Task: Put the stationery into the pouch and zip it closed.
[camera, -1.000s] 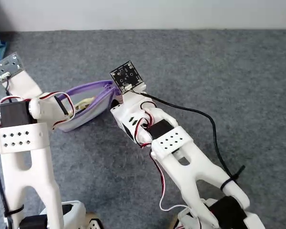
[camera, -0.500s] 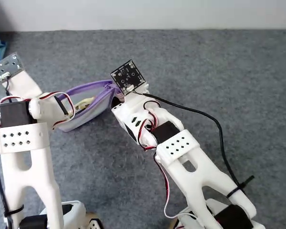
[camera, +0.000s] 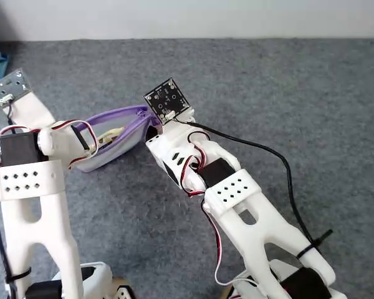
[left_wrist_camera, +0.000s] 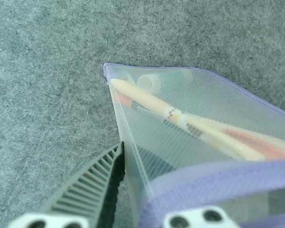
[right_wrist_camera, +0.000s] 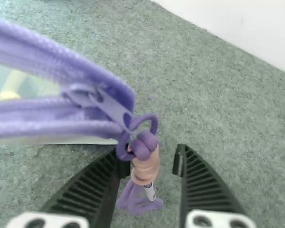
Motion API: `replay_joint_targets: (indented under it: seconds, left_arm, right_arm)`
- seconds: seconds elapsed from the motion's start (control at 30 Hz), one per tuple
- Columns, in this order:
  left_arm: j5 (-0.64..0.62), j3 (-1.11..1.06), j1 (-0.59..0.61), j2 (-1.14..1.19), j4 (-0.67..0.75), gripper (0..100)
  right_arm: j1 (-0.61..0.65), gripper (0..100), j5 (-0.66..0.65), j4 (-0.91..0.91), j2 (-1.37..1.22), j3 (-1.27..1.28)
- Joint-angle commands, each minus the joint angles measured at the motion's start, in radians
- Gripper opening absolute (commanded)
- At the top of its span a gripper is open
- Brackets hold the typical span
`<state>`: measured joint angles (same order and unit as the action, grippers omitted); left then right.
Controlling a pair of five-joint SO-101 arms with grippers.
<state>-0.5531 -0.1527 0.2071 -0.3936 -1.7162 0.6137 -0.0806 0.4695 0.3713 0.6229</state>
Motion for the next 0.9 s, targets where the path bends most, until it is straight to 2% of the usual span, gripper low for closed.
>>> replay_joint_targets:
  seconds: [0.0, 0.23, 0.4, 0.67, 0.87]
  left_arm:
    - [-0.006, -0.028, 0.006, 0.029, 0.015, 1]
    - [-0.006, -0.028, 0.006, 0.029, 0.017, 1]
    - [-0.006, -0.03, 0.006, 0.029, 0.017, 1]
    - [-0.005, -0.03, 0.005, 0.029, 0.014, 1]
    - [0.0, -0.027, 0.003, 0.028, 0.0, 2]
  right_arm:
    - [-0.018, 14.3, -0.014, 0.002, 0.038, -0.066]
    - [-0.024, 14.0, -0.014, 0.007, 0.047, -0.066]
    - [-0.019, 0.3, -0.06, -0.002, 0.041, -0.066]
    - [-0.033, 0.9, -0.069, 0.008, 0.065, -0.066]
    - [-0.051, 0.9, -0.063, 0.203, 0.211, -0.066]
